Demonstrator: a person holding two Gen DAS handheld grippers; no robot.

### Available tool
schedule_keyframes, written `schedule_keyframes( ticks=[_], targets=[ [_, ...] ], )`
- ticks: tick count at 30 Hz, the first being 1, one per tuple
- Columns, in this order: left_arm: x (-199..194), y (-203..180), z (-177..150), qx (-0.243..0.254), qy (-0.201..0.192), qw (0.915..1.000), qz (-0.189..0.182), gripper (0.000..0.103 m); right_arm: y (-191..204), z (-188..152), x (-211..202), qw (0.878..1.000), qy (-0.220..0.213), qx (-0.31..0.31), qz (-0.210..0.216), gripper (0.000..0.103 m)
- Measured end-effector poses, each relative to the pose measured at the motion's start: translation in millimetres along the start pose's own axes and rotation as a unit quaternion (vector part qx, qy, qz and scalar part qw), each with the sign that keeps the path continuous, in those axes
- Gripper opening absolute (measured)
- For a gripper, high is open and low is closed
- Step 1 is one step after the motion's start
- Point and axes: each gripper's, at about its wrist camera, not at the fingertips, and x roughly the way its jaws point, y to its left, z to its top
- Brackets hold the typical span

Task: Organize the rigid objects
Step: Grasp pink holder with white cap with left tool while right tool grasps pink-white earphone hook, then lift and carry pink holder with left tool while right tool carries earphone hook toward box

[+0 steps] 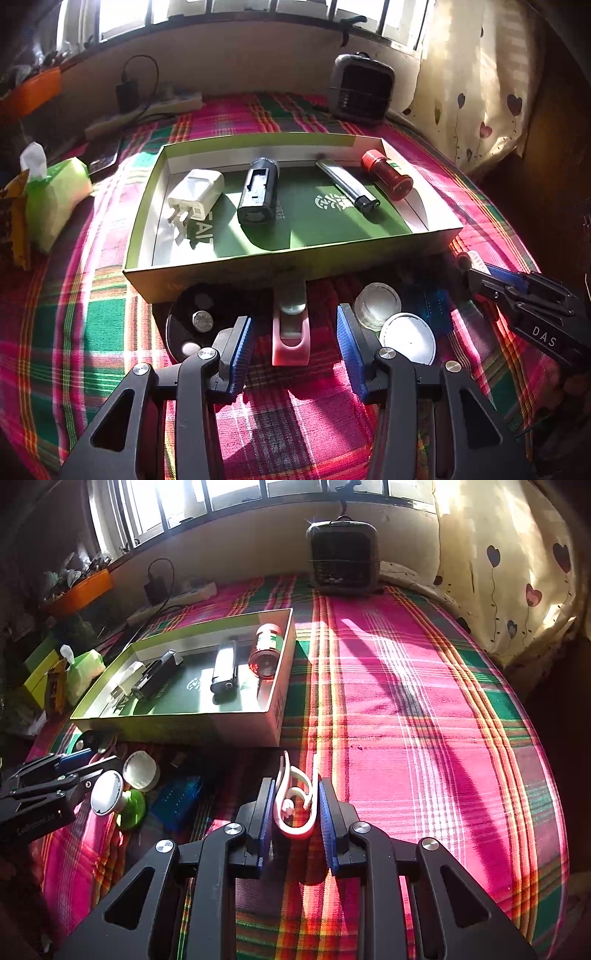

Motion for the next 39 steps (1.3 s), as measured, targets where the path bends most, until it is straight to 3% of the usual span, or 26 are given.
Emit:
schedule_keyframes(
  ticks=[6, 19, 39],
  targets=[
    [-0.4, 2.8, 0.1, -0.004, -0.002, 0.9999, 0.013, 0.03, 0.3, 0.1, 0.0, 1.0, 0.0, -0.001, -0.001, 0.024],
    [-2.1, 4.3, -1.6, -0.004, -0.005, 0.9997, 0.024, 0.017, 1.5, -0.2, 0.2, 1.0, 0.0, -0.004, -0.005, 0.024],
    [-3.8, 5.7, -2.3, -0.007, -0.006, 0.9997, 0.022, 0.017, 5.4, 0.1, 0.4, 1.0, 0.002, -0.012, -0.017, 0.024]
  ],
)
